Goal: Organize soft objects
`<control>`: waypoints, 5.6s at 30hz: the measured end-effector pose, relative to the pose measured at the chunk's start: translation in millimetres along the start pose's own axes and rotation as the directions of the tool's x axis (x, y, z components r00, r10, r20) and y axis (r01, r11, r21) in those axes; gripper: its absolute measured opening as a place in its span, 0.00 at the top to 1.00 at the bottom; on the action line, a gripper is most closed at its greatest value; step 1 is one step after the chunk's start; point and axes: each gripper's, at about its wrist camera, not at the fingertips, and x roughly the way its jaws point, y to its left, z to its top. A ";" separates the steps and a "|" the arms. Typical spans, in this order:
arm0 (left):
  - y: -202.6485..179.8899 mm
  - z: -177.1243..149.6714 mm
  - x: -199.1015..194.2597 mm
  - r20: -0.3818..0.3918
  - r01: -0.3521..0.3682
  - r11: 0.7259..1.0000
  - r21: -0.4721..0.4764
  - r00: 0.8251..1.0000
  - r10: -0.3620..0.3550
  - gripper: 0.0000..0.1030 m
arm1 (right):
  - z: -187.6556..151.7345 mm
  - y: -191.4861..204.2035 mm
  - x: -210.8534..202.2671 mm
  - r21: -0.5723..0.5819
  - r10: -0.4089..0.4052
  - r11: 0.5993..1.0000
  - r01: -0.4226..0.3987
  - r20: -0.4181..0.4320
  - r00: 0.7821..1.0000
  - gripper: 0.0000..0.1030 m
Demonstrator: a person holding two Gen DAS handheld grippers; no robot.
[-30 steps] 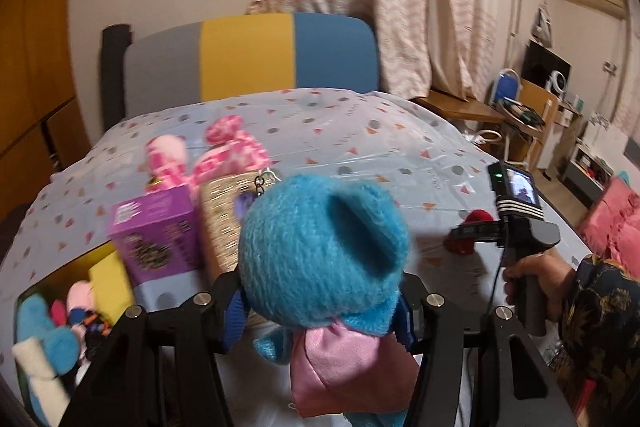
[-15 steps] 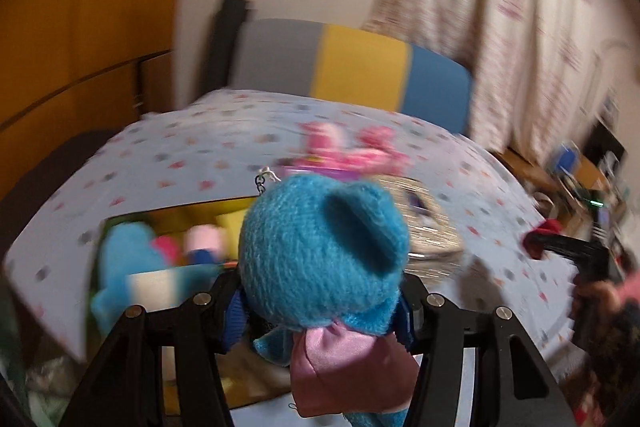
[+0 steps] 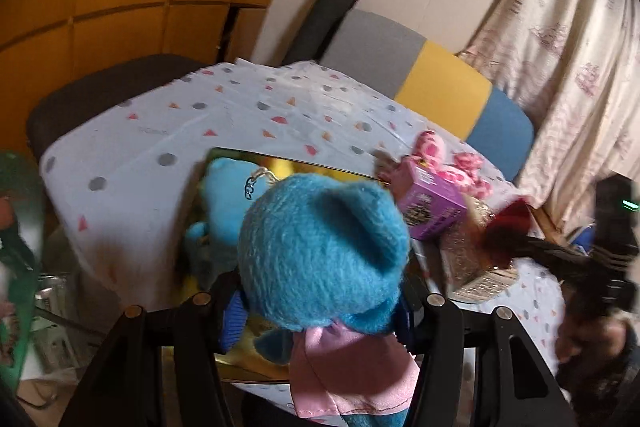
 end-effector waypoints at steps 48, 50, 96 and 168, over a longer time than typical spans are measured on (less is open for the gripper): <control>-72.6 -49.6 -18.5 0.187 -0.352 0.932 0.089 0.925 0.331 0.00 | -87.5 36.2 -11.8 0.129 -0.385 0.919 0.372 0.098 0.918 0.48; -72.1 -54.0 -22.1 0.195 -0.365 0.928 0.075 0.918 0.345 0.00 | -93.8 38.5 -11.7 0.128 -0.382 0.920 0.370 0.091 0.920 0.48; -71.7 -61.5 -25.6 0.194 -0.394 0.916 0.077 0.907 0.374 0.00 | -95.7 48.4 -27.9 0.169 -0.433 0.898 0.407 0.165 0.886 0.48; -89.9 -72.2 -15.0 0.151 -0.372 0.915 0.157 0.925 0.350 0.00 | -102.1 41.9 -29.3 0.185 -0.436 0.894 0.408 0.152 0.887 0.48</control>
